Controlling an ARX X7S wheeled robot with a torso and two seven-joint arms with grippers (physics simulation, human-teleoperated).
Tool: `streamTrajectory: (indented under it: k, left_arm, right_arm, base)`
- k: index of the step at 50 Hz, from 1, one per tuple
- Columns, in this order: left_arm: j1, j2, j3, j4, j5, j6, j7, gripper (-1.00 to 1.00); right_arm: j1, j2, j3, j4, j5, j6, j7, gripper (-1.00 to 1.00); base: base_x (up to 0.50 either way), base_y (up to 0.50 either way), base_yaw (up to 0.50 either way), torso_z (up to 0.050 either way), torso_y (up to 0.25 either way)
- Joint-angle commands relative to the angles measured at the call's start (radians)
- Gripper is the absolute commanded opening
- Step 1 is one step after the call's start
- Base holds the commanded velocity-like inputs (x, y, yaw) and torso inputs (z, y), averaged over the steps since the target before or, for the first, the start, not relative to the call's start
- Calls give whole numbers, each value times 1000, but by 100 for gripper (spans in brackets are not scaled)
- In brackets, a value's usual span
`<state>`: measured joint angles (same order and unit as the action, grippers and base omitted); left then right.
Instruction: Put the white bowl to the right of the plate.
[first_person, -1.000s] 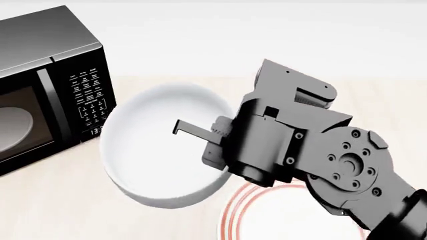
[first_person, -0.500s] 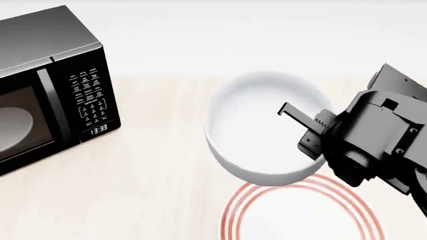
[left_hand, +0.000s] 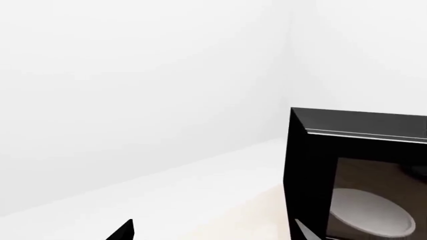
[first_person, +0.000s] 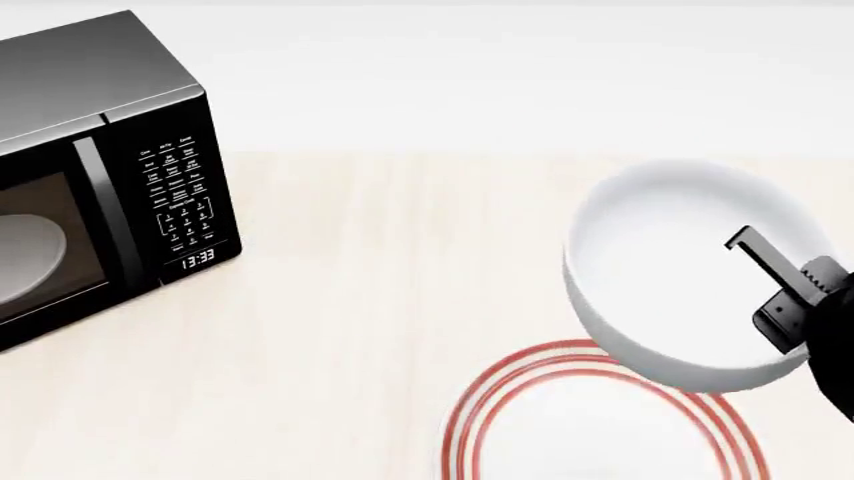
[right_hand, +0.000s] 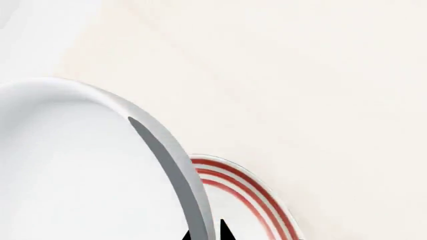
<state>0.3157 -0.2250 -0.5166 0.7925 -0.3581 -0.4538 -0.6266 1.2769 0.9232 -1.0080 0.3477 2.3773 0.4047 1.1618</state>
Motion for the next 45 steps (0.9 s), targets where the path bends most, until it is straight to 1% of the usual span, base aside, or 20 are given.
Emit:
streamTrajectory:
  k: [1, 15, 26, 34, 45]
  left_arm:
    - [-4, -6, 16, -3, 9, -3, -8, 100]
    - [-8, -12, 29, -5, 14, -7, -18, 100]
    - [-12, -16, 40, -10, 19, -9, -26, 100]
    - [-13, -19, 40, -13, 17, -10, -30, 100]
    - [-16, -24, 53, -14, 25, -10, -36, 100]
  right_arm:
    - [-47, 103, 42, -22, 31, -35, -16, -100]
    - [-100, 191, 62, 7, 69, -60, -48, -100]
    - [-170, 256, 83, 76, 149, -74, -108, -100]
    - [-230, 333, 99, 22, 186, -132, -130, -100]
    - [-337, 431, 94, -31, 238, -202, -202, -100]
  base:
    - [0, 0, 0, 0, 10]
    - [0, 0, 0, 0, 0]
    - [0, 0, 0, 0, 1]
    - [0, 0, 0, 0, 0]
    - [0, 0, 0, 0, 1]
